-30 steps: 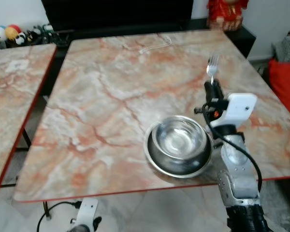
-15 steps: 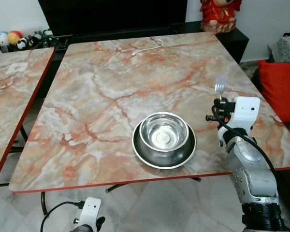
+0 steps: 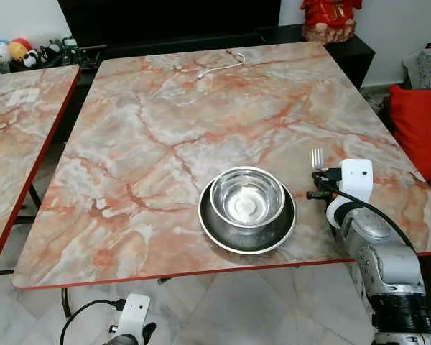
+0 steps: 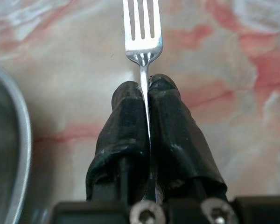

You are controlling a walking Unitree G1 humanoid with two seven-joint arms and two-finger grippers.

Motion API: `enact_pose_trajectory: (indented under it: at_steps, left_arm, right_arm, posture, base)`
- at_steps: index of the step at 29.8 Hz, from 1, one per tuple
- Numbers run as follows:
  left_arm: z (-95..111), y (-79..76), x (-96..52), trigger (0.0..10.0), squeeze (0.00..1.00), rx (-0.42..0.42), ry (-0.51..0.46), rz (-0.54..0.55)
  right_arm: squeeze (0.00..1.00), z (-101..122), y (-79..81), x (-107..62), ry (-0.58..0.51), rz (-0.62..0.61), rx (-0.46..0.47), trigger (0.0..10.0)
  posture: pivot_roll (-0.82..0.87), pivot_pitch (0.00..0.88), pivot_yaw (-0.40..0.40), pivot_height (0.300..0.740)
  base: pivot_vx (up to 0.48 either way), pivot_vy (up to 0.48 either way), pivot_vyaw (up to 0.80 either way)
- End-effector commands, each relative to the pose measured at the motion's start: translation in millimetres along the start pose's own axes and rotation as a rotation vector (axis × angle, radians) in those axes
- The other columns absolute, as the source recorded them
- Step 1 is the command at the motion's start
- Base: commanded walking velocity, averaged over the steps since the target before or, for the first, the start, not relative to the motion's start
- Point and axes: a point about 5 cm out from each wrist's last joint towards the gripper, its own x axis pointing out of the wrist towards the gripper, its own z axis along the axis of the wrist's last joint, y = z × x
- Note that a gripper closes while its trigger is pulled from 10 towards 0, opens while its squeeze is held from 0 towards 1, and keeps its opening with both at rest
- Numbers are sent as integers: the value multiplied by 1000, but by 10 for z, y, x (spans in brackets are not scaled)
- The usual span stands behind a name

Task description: Setting the table

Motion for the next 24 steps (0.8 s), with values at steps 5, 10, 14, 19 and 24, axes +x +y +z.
enact_pose_trajectory:
  at_steps: [5,10,14,19,24]
  left_arm:
    - [-104,56,-25,10000,0,7,39,9]
    - [-112,52,-26,10000,0,6,42,9]
    - [-113,45,-25,10000,0,6,43,7]
    - [-115,36,-25,10000,0,4,43,7]
    - [-119,30,-25,10000,0,3,44,7]
  right_arm:
    - [0,18,68,11,19,40,60,10000]
    - [0,18,127,-4,24,64,97,10000]
    - [0,-9,130,-16,36,65,116,10000]
    - [0,-33,129,-33,44,57,90,10000]
    - [0,-43,156,-44,42,64,84,10000]
  posture:
    - [-173,155,76,740]
    - [-173,157,74,740]
    - [-174,158,71,740]
    - [-173,159,69,740]
    - [-174,158,67,740]
  base:
    - [0,0,0]
    - [0,0,0]
    - [0,0,0]
    - [0,0,0]
    - [0,0,0]
